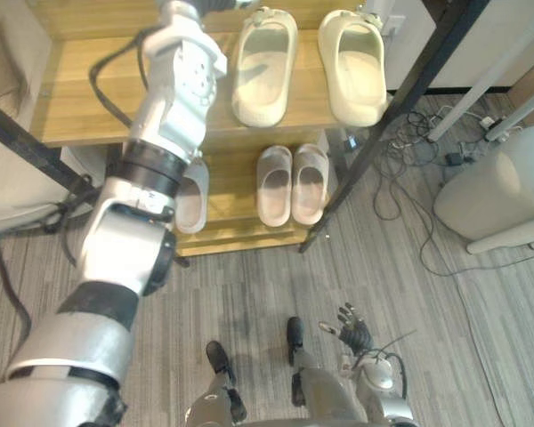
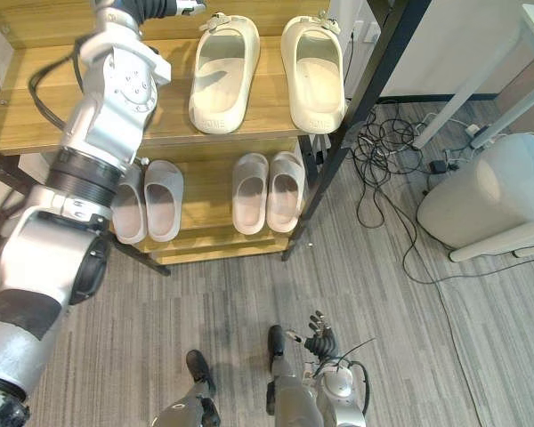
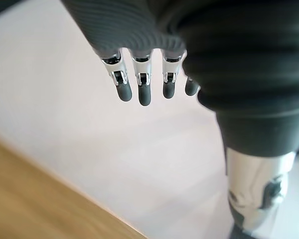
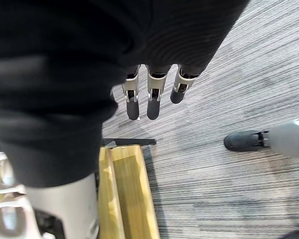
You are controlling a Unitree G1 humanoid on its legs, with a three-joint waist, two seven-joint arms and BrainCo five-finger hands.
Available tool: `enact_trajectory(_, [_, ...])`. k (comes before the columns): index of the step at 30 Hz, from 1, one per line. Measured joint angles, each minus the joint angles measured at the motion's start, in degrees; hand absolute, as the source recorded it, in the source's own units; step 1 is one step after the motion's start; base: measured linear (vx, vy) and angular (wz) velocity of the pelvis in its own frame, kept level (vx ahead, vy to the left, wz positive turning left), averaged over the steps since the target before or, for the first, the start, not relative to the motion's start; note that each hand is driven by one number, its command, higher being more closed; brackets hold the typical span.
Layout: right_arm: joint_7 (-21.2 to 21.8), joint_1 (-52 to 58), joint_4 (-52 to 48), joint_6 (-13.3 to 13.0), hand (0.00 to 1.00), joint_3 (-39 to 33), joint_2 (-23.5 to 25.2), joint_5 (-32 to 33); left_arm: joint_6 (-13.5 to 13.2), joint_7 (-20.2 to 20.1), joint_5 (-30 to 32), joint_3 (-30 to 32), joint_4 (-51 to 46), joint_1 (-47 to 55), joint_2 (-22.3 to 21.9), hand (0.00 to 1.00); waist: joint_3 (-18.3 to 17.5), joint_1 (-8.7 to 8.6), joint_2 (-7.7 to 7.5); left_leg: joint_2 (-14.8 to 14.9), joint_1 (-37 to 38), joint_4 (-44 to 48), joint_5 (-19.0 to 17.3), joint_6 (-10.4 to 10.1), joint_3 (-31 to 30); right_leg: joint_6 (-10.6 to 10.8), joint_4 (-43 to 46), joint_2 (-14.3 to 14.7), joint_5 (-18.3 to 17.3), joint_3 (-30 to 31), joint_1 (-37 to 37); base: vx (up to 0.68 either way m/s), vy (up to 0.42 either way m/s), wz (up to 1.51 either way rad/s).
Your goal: Organize the slippers on the shoe rack
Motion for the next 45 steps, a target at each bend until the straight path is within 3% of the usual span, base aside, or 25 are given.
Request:
enact_trajectory(7, [-0.75, -1.30, 2.11, 1.32, 0.00, -0.01, 0.38, -0.13, -4.45, 0.92, -17.27, -0.02, -7.31, 12.76, -6.45, 0.00, 0.01, 1.47, 0.02, -0.93, 1.33, 0.02, 0.27, 0.65, -2.55, 0.08, -0.22, -1.12, -0.05, -2.24, 2.93, 0.08, 0.072, 0.20])
enact_trajectory(13, [-1.06, -2.87, 3.59, 2.24, 0.00, -0.11, 2.08, -0.16, -5.78, -0.47, -24.20, -1.65, -8.55, 17.65, -9.90, 0.00, 0.01, 2.33, 0.02, -1.37, 2.21, 0.01, -0.17, 0.78, -3.12, 0.34, 0.05, -1.61, -0.29, -2.61, 3.94, 0.03, 0.075, 0.05])
enact_trajectory(22, [-1.29, -3.47, 5.21, 3.11, 0.00, -0.17, 2.31, -0.13, -7.07, -3.61, -26.94, -8.15, -7.62, 20.39, -17.63, 0.00, -0.04, 2.51, 0.07, -1.87, 2.78, 0.00, 0.03, 1.04, -3.67, 0.71, 0.34, -2.23, -1.35, -3.34, 4.75, 0.01, 0.071, 0.04])
enact_trajectory(32, [-2.36, -5.06, 5.13, 3.63, 0.00, -0.23, 2.31, -0.05, -9.77, -3.89, -30.38, -12.17, -4.13, 20.39, -23.91, 0.00, -0.18, 2.97, -0.07, -1.87, 3.27, 0.00, -0.01, 1.12, -3.48, 0.94, 1.35, -2.32, -1.55, -3.55, 4.88, 0.01, 0.061, 0.01])
enact_trajectory(37, [-2.39, -6.71, 5.06, 3.67, 0.00, -0.22, 2.32, 0.01, -9.78, -4.76, -31.45, -14.75, -3.69, 20.37, -24.08, 0.00, -0.50, 2.85, -0.25, -1.90, 3.52, 0.00, -0.10, 1.24, -3.04, 1.39, 1.50, -2.33, -1.99, -3.24, 4.84, 0.00, 0.069, -0.04])
enact_trajectory(45, [-2.46, -6.92, 4.91, 3.71, 0.00, -0.22, 2.39, 0.05, -9.60, -4.92, -31.54, -13.44, -2.47, 20.23, -23.92, 0.00, -1.44, 2.66, -0.70, -1.92, 3.54, 0.00, -0.14, 1.30, -2.79, 1.31, 1.51, -2.32, -2.11, -2.96, 4.66, 0.00, 0.060, -0.02])
